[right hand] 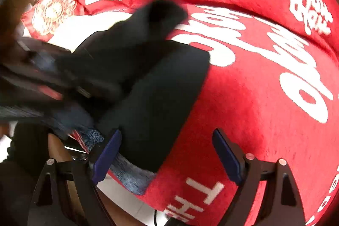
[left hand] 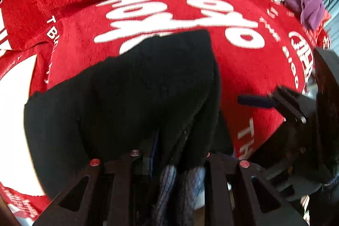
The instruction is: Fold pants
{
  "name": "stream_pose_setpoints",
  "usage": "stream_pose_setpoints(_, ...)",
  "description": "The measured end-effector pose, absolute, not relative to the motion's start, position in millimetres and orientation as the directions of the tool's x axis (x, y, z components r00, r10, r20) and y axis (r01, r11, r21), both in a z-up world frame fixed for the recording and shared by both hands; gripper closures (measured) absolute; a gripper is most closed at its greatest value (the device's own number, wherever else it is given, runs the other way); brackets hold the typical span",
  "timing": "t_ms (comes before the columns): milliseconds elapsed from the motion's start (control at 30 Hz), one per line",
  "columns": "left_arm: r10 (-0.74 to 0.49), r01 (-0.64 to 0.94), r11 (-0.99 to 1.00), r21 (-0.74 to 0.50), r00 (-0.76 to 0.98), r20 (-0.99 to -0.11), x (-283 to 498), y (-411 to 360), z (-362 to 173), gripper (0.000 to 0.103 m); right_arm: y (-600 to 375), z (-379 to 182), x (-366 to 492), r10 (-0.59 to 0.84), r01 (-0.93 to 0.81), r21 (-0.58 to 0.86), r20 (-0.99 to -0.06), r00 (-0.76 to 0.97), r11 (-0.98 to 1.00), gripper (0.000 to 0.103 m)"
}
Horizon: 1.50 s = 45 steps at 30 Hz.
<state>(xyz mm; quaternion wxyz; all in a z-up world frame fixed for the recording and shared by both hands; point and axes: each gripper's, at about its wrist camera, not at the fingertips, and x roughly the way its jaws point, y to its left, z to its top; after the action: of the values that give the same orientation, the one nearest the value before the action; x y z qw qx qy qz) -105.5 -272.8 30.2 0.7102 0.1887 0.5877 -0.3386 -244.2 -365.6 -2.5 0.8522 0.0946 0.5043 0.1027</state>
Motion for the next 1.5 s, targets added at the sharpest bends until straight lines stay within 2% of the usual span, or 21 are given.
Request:
stream_pose_setpoints(133,-0.235,0.718,0.690,-0.086,0.111,-0.966,-112.8,-276.6,33.9,0.079,-382.8,-0.5,-257.2,0.268,-0.030,0.290,-0.836,0.479,0.957,0.013)
stream_pose_setpoints(167,-0.240,0.714,0.694,-0.095,0.104,-0.965,-112.8,-276.3,35.3,0.069,-386.9,0.6,-259.1,0.264,-0.019,0.291,-0.835,0.483,0.956,0.013)
stream_pose_setpoints(200,-0.268,0.704,0.697,-0.136,0.080,-0.960,-114.6,-276.4,38.4,0.052,-391.4,2.5,-260.9,0.263,-0.008,0.297,-0.832,0.489,0.955,0.013)
stream_pose_setpoints(267,-0.326,0.696,0.687,-0.209,0.039,-0.945,-118.8,-274.5,44.9,0.038,-401.3,7.8,-263.6,0.250,0.023,0.303,-0.825,0.506,0.953,0.013)
stream_pose_setpoints(400,-0.464,0.683,0.641,-0.351,-0.019,-0.886,-124.0,-257.2,71.7,0.038,-412.0,31.3,-265.1,0.199,0.060,0.276,-0.813,0.547,0.959,0.013)
stream_pose_setpoints(500,-0.505,0.685,0.632,-0.361,0.011,-0.863,-120.2,-235.0,94.2,0.036,-411.6,53.3,-263.7,0.154,0.050,0.224,-0.800,0.580,0.973,0.013)
stream_pose_setpoints(533,-0.513,0.683,0.640,-0.352,0.038,-0.858,-116.8,-224.3,100.3,0.032,-411.0,59.5,-263.8,0.139,0.052,0.209,-0.794,0.591,0.976,0.013)
stream_pose_setpoints(567,-0.512,0.674,0.659,-0.333,0.078,-0.855,-111.6,-212.3,103.7,0.019,-409.1,67.0,-263.8,0.139,0.045,0.209,-0.781,0.608,0.977,0.013)
stream_pose_setpoints(600,-0.497,0.657,0.690,-0.305,0.123,-0.859,-105.6,-201.3,102.9,0.015,-405.6,78.0,-262.5,0.168,0.018,0.232,-0.752,0.637,0.973,0.013)
stream_pose_setpoints(667,-0.453,0.615,0.742,-0.267,0.166,-0.876,-91.9,-185.0,94.7,0.015,-396.3,92.5,-254.8,0.239,-0.042,0.286,-0.701,0.672,0.957,0.013)
stream_pose_setpoints(733,-0.442,0.551,0.784,-0.288,0.169,-0.881,-78.3,-164.0,83.5,0.015,-378.2,101.4,-240.7,0.306,-0.112,0.321,-0.658,0.687,0.941,0.013)
stream_pose_setpoints(933,-0.407,0.456,0.834,-0.310,0.132,-0.904,-64.6,-143.5,39.8,0.015,-333.7,84.3,-189.3,0.481,-0.226,0.444,-0.629,0.610,0.867,0.013)
stream_pose_setpoints(1000,-0.398,0.469,0.835,-0.289,0.153,-0.904,-66.0,-144.3,34.7,0.015,-328.8,67.3,-174.5,0.476,-0.215,0.440,-0.659,0.582,0.872,0.013)
stream_pose_setpoints(1067,-0.387,0.492,0.829,-0.265,0.164,-0.907,-71.5,-146.5,34.2,0.014,-332.6,44.3,-163.2,0.404,-0.155,0.389,-0.719,0.566,0.908,0.013)
stream_pose_setpoints(1167,-0.361,0.536,0.816,-0.215,0.183,-0.914,-79.0,-156.0,29.7,0.005,-343.7,27.4,-159.8,0.434,-0.134,0.440,-0.703,0.564,0.888,0.013)
stream_pose_setpoints(1267,-0.309,0.571,0.810,-0.133,0.224,-0.924,-87.5,-164.9,29.3,0.005,-336.9,31.3,-161.2,0.408,-0.141,0.401,-0.730,0.548,0.905,0.013)
stream_pose_setpoints(1333,-0.334,0.569,0.805,-0.168,0.200,-0.921,-88.1,-159.0,35.5,0.005,-332.8,42.5,-170.6,0.357,-0.112,0.354,-0.763,0.539,0.928,0.012)
stream_pose_setpoints(1400,-0.386,0.535,0.811,-0.239,0.181,-0.904,-83.2,-144.9,43.0,0.005,-329.8,57.0,-193.0,0.326,-0.120,0.316,-0.759,0.564,0.941,0.012)
stream_pose_setpoints(1500,-0.392,0.488,0.833,-0.262,0.186,-0.901,-70.9,-129.3,43.4,0.005,-316.4,69.6,-240.9,0.339,-0.200,0.273,-0.740,0.581,0.941,0.012)
